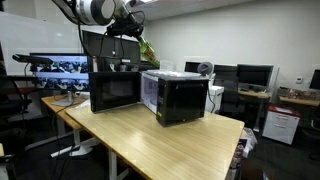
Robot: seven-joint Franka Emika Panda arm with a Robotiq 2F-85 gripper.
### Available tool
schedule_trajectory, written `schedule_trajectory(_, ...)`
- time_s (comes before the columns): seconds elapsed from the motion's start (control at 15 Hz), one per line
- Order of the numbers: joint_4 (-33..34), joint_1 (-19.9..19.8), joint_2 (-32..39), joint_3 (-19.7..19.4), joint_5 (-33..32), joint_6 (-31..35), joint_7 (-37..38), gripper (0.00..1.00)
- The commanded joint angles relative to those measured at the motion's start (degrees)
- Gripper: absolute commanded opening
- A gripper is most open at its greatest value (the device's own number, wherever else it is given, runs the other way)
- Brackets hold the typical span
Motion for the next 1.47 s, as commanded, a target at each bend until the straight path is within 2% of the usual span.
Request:
schedule_trajectory(0.0,0.9,-3.0,-1.3,-0.2,-1.6,0.3,-1.1,0.0)
schedule_trajectory(0.13,1.4,-2.8,-2.1,-2.5,-2.0,0.8,-1.6,0.0)
schedule_trajectory(0.4,3.5,3.0,-3.4,-13.7,-1.0,3.3,-4.2,0.0)
schedule_trajectory(0.6,6.1,9.2,-3.9,-20.4,-0.6,3.6,-6.0,0.0)
schedule_trajectory(0.67,8.4,12.8,-5.1,-23.1,-0.4,3.7,-6.2,0.0)
schedule_trajectory(0.8,8.8,12.4,-7.5,-21.3,-0.1,3.7,-5.1,0.0)
schedule_trajectory(1.0,9.0,9.3,-10.8,-15.7,-1.0,4.9,-4.1,0.0)
schedule_trajectory(1.13,10.6,9.2,-11.5,-13.8,-2.1,5.4,-4.8,0.0)
schedule_trajectory(1.4,13.5,12.9,-11.9,-17.9,-2.1,5.7,-5.8,0.0)
